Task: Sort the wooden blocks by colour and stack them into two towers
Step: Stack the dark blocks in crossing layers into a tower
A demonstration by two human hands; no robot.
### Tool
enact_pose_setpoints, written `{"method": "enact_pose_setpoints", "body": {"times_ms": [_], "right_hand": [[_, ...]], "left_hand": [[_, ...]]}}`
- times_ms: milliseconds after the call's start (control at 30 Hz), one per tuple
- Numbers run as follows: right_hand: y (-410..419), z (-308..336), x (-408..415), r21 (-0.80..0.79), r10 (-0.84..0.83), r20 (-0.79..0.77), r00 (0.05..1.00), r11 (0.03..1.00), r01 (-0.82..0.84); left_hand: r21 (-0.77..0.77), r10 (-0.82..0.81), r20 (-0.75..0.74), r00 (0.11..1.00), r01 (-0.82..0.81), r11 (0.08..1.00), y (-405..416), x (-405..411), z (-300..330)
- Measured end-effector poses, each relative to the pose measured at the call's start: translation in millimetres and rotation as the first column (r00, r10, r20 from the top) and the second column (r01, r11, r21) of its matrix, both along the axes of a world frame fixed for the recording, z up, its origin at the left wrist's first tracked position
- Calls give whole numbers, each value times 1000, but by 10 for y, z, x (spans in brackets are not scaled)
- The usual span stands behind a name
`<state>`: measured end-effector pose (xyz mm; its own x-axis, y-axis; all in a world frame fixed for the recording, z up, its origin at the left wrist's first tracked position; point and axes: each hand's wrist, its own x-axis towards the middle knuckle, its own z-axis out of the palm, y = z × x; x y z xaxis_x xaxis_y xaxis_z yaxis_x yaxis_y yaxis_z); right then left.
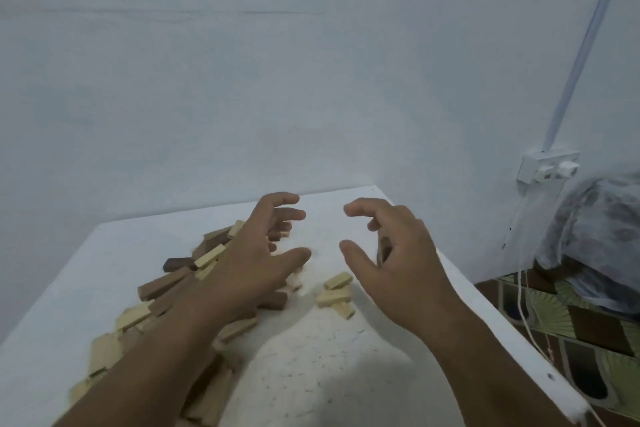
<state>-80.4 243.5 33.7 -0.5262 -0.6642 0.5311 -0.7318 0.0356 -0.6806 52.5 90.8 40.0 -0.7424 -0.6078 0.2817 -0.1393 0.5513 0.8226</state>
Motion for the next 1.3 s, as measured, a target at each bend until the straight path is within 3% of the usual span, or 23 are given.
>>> {"method": "enact_pose_setpoints", "body": {"times_ms": [133,200,367,533,633,767,900,967,1067,1133,1200,1300], "right_hand": [[-629,-42,130,140,119,39,992,982,-123],[-989,-120,56,267,133,42,990,954,-140],[-1842,-248,-276,681,115,-35,993,729,-60],[-2342,-319,-532,825,261,-19,965,549,-132],[-2418,-320,-621,828,275,23,961,533,-173],[-2235,-239,-689,768,188,-24,982,632,-102],[-1806,-2,-441,516,59,-15,998,856,-43],[-1595,94,-186,425,28,24,999,904,-35],[-1348,69,244,542,107,7,994,835,-94],[-1242,-65,440,678,150,-143,978,735,-13],[-1168,-254,538,743,184,-239,953,667,57],[-1037,-420,634,695,169,-274,947,715,73]], "left_hand": [[-74,107,85,991,-101,992,-415,303,6],[-118,140,214,967,-117,986,-671,329,-46],[-432,233,539,810,28,901,-1109,35,-111],[-459,216,708,673,206,864,-1309,-346,-168],[-455,231,752,617,233,859,-1424,-454,-270],[-460,234,669,705,146,876,-1464,-499,-320],[-490,188,587,788,160,857,-1416,-443,-313],[-461,179,498,849,83,884,-1378,-378,-318],[-221,186,143,972,-152,963,-1211,-196,-258],[-24,250,-64,966,-252,967,-990,-8,-169],[77,332,-136,933,-325,943,-781,193,-147],[190,391,-110,914,-367,911,-394,459,-144]]}}
